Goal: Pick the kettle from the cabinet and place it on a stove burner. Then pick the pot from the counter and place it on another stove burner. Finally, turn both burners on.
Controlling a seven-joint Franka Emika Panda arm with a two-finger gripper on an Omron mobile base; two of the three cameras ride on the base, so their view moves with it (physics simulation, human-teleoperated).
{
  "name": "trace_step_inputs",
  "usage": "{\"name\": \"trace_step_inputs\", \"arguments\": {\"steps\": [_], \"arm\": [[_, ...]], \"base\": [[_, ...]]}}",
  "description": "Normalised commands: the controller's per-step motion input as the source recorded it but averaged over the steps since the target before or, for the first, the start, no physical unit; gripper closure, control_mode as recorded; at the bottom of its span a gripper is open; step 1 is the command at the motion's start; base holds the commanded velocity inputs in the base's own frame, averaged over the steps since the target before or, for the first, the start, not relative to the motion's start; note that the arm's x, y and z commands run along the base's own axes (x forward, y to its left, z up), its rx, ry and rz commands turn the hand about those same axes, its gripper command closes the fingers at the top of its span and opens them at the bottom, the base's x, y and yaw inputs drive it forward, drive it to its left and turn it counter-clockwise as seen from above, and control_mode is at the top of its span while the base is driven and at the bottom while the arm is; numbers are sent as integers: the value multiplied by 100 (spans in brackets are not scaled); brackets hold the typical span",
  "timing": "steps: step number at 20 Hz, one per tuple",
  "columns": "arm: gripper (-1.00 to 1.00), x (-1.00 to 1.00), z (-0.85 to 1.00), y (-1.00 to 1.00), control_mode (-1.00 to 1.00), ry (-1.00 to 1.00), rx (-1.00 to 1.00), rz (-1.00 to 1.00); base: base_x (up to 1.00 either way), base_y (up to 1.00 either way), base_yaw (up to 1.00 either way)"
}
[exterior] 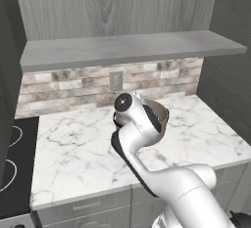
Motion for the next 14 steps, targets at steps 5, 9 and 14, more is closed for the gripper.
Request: {"name": "trace_step_inputs", "arguments": {"steps": [5, 9, 14], "arm": [[-100, 3, -14, 2, -100, -1, 10, -1], [-100, 0, -14, 6, -100, -2, 8, -3], [-100, 0, -14, 1, -100, -3, 8, -6]], "base": [[0, 0, 0], [0, 0, 0], [0, 0, 0]]}}
